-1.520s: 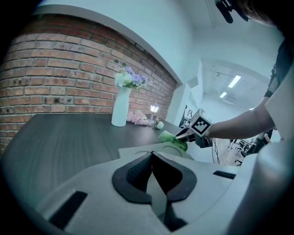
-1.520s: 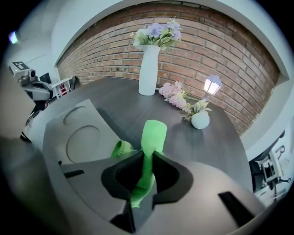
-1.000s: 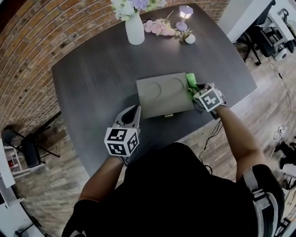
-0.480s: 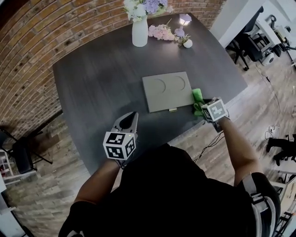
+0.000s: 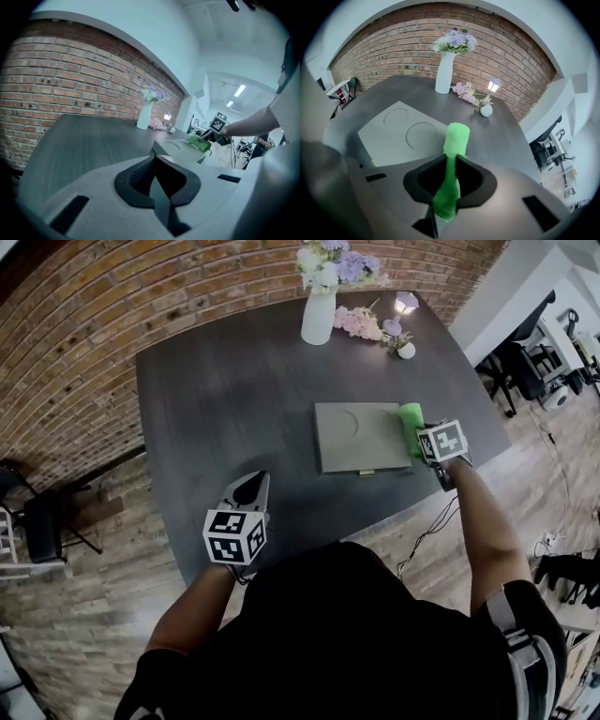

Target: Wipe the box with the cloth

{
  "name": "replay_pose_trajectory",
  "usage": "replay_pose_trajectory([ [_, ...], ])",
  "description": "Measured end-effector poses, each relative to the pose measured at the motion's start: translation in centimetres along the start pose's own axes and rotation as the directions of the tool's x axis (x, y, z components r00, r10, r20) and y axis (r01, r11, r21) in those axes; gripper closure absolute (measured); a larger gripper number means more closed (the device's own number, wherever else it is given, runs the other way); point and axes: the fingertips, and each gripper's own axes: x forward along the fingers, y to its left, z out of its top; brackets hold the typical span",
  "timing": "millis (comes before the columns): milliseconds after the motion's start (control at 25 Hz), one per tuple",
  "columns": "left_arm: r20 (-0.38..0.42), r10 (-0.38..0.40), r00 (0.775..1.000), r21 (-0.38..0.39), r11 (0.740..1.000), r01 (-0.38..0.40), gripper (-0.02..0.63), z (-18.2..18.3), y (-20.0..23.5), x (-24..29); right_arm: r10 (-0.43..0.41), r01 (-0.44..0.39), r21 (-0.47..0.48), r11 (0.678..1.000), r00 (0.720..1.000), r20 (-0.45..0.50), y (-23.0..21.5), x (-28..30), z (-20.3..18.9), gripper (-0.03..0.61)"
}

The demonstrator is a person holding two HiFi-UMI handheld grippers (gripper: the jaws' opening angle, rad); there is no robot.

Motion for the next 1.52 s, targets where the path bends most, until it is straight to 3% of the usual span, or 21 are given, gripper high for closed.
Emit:
replay_pose_trajectory([
  [120, 0.009, 0.054, 0.998, -0.018, 0.998, -0.054, 0.604, 0.1, 1.2, -1.0, 0.014, -0.014, -0.041, 0.999, 1.000, -0.009, 0.6, 1.6, 2.7, 0.522],
  [240, 0.008, 0.103, 0.995, -0.043, 0.994, -0.103, 0.604, -0.3, 2.1, -1.8, 0.079, -0.076, -0.137, 0.988, 0.997, 0.011, 3.9, 2.7, 5.3, 0.522],
  [360, 0.002, 0.139, 0.990, -0.071, 0.988, -0.139, 0.604, -0.8, 3.0, -2.5, 0.164, -0.151, -0.237, 0.960, 0.986, 0.035, 9.2, 3.5, 7.9, 0.522],
  [520, -0.001, 0.166, 0.986, -0.084, 0.983, -0.166, 0.604, -1.3, 3.3, -2.7, 0.296, -0.284, -0.291, 0.913, 0.955, -0.004, 17.9, 4.3, 9.3, 0.522],
  [680, 0.000, 0.174, 0.985, -0.092, 0.981, -0.173, 0.604, -1.4, 3.1, -2.6, 0.332, -0.287, -0.411, 0.865, 0.943, 0.041, 24.4, 3.1, 11.7, 0.522],
  [760, 0.000, 0.173, 0.985, -0.092, 0.981, -0.172, 0.604, -1.4, 3.1, -2.5, 0.390, -0.317, -0.448, 0.836, 0.918, 0.077, 27.4, 1.8, 12.8, 0.522],
  [840, -0.005, 0.170, 0.985, -0.091, 0.981, -0.170, 0.604, -1.5, 3.0, -2.4, 0.484, -0.409, -0.425, 0.808, 0.872, 0.080, 30.0, 0.4, 12.6, 0.522],
  [960, -0.012, 0.158, 0.987, -0.089, 0.983, -0.158, 0.604, -1.4, 2.6, -1.8, 0.621, -0.571, -0.289, 0.768, 0.775, 0.117, 31.2, -1.4, 12.4, 0.520],
  [1040, -0.017, 0.138, 0.990, -0.081, 0.987, -0.139, 0.604, -1.2, 2.1, -1.2, 0.637, -0.611, -0.185, 0.769, 0.757, 0.146, 29.3, -1.5, 12.0, 0.520],
  [1200, -0.034, 0.090, 0.995, -0.062, 0.994, -0.092, 0.604, -1.2, 0.7, 0.4, 0.524, -0.530, -0.008, 0.848, 0.835, 0.165, 21.1, 0.4, 8.8, 0.520],
  [1360, -0.055, 0.038, 0.998, -0.039, 0.998, -0.040, 0.604, -1.4, -0.9, 1.9, 0.339, -0.360, 0.189, 0.913, 0.931, 0.136, 10.9, 1.9, 2.6, 0.520],
  [1440, -0.061, 0.013, 0.998, -0.026, 1.000, -0.015, 0.604, -1.2, -1.4, 2.6, 0.220, -0.241, 0.285, 0.928, 0.970, 0.102, 5.7, 1.9, -0.5, 0.520],
  [1520, -0.063, -0.009, 0.998, -0.014, 1.000, 0.008, 0.604, -0.9, -1.9, 3.3, 0.108, -0.124, 0.347, 0.930, 0.992, 0.064, 1.2, 1.5, -2.8, 0.520],
])
